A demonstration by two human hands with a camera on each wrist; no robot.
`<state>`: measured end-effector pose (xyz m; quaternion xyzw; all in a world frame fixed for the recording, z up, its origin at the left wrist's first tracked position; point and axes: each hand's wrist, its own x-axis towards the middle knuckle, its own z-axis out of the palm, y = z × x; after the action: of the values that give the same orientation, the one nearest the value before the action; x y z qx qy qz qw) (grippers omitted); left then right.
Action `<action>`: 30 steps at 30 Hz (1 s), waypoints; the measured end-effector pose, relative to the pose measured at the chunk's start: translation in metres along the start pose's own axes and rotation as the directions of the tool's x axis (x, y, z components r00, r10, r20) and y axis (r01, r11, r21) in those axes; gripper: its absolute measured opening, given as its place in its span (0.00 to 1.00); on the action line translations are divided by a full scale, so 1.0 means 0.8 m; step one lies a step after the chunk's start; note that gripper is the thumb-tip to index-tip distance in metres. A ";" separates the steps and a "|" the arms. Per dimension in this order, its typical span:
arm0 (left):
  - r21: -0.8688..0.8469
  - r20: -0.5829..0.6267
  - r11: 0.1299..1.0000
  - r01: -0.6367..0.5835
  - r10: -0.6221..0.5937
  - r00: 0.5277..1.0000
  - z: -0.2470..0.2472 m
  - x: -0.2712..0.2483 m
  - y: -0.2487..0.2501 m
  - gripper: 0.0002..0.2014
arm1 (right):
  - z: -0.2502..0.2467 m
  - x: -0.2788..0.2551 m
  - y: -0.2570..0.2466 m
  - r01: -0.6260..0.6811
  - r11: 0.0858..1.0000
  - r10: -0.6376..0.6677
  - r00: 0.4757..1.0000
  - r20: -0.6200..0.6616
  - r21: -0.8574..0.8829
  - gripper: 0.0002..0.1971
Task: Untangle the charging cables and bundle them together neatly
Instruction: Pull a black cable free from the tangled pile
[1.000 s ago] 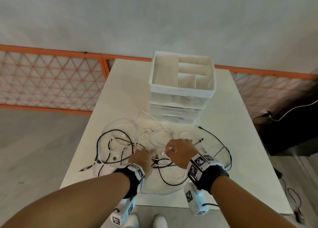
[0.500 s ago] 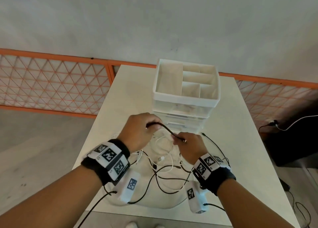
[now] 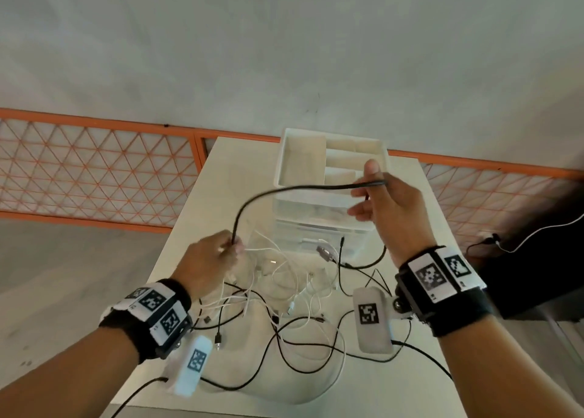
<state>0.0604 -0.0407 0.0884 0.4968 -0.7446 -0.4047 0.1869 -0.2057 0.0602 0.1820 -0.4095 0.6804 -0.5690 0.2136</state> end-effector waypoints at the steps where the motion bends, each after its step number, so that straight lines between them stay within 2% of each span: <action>1: -0.047 -0.051 0.998 -0.041 0.038 0.998 -0.010 0.001 0.018 0.08 | 0.000 -0.002 0.006 -0.036 0.999 0.037 0.999 0.027 -0.018 0.31; 4: -0.282 -0.196 0.943 -0.175 0.122 0.973 -0.039 0.005 0.075 0.10 | 0.006 -0.014 0.018 -0.054 0.998 0.052 0.995 0.091 0.027 0.27; 6: -0.360 -0.132 0.906 -0.221 0.185 0.974 -0.043 0.006 0.096 0.11 | 0.013 -0.021 0.012 -0.014 0.999 0.008 0.991 0.134 0.043 0.25; 7: -0.319 -0.032 0.924 -0.211 0.212 0.977 -0.039 0.005 0.097 0.11 | 0.016 -0.023 0.007 0.008 0.999 -0.015 0.988 0.151 0.048 0.26; 8: -0.180 0.124 0.963 -0.201 0.225 0.966 -0.034 0.004 0.092 0.13 | 0.018 -0.024 0.000 0.031 0.998 -0.040 0.986 0.164 0.058 0.28; 9: 0.029 0.286 0.973 -0.228 0.210 0.935 -0.029 0.004 0.085 0.17 | 0.018 -0.024 -0.008 0.054 0.996 -0.065 0.983 0.169 0.071 0.30; 10: 0.216 0.390 0.937 -0.275 0.175 0.904 -0.023 0.005 0.078 0.21 | 0.018 -0.023 -0.014 0.076 0.994 -0.089 0.982 0.168 0.083 0.31; 11: 0.320 0.417 0.894 -0.314 0.165 0.894 -0.020 0.005 0.075 0.23 | 0.017 -0.023 -0.020 0.095 0.991 -0.110 0.980 0.169 0.091 0.31; 12: 0.325 0.381 0.891 -0.316 0.183 0.906 -0.016 0.005 0.077 0.24 | 0.018 -0.023 -0.025 0.112 0.989 -0.128 0.976 0.175 0.098 0.31; 14: 0.169 0.272 0.928 -0.331 0.279 0.921 -0.004 0.006 0.089 0.29 | 0.024 -0.026 -0.032 0.132 0.984 -0.154 0.966 0.208 0.116 0.29; 16: 0.001 0.294 0.933 -0.360 0.344 0.892 0.017 0.002 0.119 0.35 | 0.035 -0.032 -0.038 0.156 0.979 -0.185 0.945 0.270 0.128 0.25; 17: -0.057 0.314 0.922 -0.383 0.380 0.870 0.030 0.001 0.129 0.30 | 0.039 -0.035 -0.042 0.173 0.976 -0.206 0.933 0.296 0.134 0.23; 18: -0.075 0.311 0.914 -0.399 0.402 0.861 0.043 0.002 0.134 0.21 | 0.043 -0.037 -0.048 0.197 0.969 -0.235 0.924 0.303 0.149 0.21; 19: -0.080 0.297 0.917 -0.392 0.397 0.868 0.055 0.004 0.132 0.10 | 0.043 -0.038 -0.054 0.227 0.958 -0.270 0.918 0.292 0.173 0.19; 20: -0.108 0.292 0.932 -0.347 0.363 0.885 0.061 0.006 0.127 0.03 | 0.041 -0.037 -0.059 0.262 0.944 -0.310 0.912 0.270 0.200 0.16; 22: -0.180 0.289 0.960 -0.216 0.261 0.921 0.069 0.008 0.105 0.04 | 0.030 -0.032 -0.065 0.316 0.918 -0.370 0.900 0.228 0.242 0.12; 24: -0.325 0.317 0.939 -0.109 0.217 0.923 0.067 0.004 0.101 0.12 | 0.018 -0.028 -0.062 0.333 0.912 -0.384 0.897 0.220 0.239 0.11; 26: -0.451 0.337 0.884 -0.120 0.293 0.895 0.056 -0.001 0.117 0.22 | 0.013 -0.027 -0.053 0.335 0.917 -0.384 0.888 0.253 0.216 0.09; 27: -0.469 0.318 0.870 -0.152 0.327 0.890 0.049 -0.001 0.131 0.22 | 0.012 -0.028 -0.049 0.339 0.916 -0.390 0.877 0.280 0.214 0.08; 29: -0.431 0.282 0.873 -0.229 0.371 0.885 0.031 0.003 0.157 0.11 | 0.011 -0.028 -0.044 0.341 0.908 -0.408 0.854 0.323 0.246 0.07; 30: -0.393 0.257 0.882 -0.259 0.376 0.891 0.022 0.006 0.166 0.09 | 0.009 -0.028 -0.042 0.327 0.905 -0.407 0.854 0.324 0.274 0.07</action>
<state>-0.0317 -0.0143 0.1818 0.2516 -0.7536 -0.5695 0.2109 -0.1769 0.0731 0.2081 -0.6083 0.4725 -0.5788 0.2679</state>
